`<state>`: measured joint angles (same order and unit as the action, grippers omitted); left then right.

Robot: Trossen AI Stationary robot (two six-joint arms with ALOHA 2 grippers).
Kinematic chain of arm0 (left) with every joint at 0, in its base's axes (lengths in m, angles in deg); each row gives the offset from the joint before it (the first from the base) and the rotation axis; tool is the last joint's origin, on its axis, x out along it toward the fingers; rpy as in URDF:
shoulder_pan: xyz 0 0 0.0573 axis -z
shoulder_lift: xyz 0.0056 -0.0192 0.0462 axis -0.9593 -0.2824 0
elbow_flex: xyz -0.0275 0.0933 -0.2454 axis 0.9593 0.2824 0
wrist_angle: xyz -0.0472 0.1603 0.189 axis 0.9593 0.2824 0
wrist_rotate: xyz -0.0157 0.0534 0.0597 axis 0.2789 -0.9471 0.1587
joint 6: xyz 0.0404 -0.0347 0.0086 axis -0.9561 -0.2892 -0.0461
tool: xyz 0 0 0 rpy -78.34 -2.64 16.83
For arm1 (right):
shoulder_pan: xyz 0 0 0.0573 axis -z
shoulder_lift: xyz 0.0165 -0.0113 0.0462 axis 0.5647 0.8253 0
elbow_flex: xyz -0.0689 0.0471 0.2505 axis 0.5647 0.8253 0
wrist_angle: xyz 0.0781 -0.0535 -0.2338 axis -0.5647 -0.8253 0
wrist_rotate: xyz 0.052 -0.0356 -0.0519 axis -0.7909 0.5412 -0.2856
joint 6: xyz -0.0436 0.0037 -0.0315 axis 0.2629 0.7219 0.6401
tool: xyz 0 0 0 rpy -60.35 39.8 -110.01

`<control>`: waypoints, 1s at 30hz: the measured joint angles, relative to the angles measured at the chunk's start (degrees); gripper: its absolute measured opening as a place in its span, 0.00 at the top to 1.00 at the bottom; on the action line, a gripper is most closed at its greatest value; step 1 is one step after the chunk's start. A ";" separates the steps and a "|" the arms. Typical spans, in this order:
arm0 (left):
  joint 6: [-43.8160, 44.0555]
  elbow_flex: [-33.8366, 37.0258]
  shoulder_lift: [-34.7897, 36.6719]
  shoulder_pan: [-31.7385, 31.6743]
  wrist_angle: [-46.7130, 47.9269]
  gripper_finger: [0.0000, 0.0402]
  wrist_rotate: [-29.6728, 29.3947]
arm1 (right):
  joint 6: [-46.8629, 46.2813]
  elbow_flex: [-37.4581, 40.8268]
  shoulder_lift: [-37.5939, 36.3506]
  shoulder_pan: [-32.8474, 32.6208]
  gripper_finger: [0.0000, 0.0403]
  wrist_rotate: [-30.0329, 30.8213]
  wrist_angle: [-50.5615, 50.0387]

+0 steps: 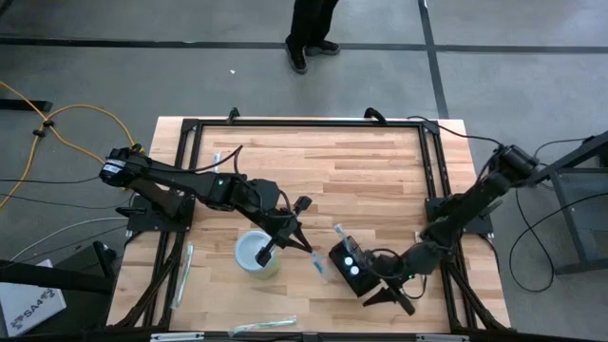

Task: Pick & Place toothbrushing station
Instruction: Put the right blue toothbrush into the black mesh organizer

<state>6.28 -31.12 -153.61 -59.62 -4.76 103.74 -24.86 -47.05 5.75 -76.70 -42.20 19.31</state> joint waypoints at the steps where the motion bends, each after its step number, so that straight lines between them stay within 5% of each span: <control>1: 0.00 0.00 0.00 0.00 0.03 1.00 -0.04 | -0.05 0.00 -1.13 -0.66 0.72 2.10 -2.32; 11: -0.27 0.00 0.00 -3.43 -2.39 1.00 -0.15 | -0.47 0.00 -8.51 -7.31 0.72 17.60 -14.57; 30: -1.90 -0.02 0.00 -7.34 -5.79 1.00 -0.55 | -5.02 0.00 -8.49 -11.70 0.72 25.75 -17.97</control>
<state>4.38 -31.15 -153.61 -66.96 -10.55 103.20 -29.88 -47.05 -2.74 -88.40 -16.45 1.34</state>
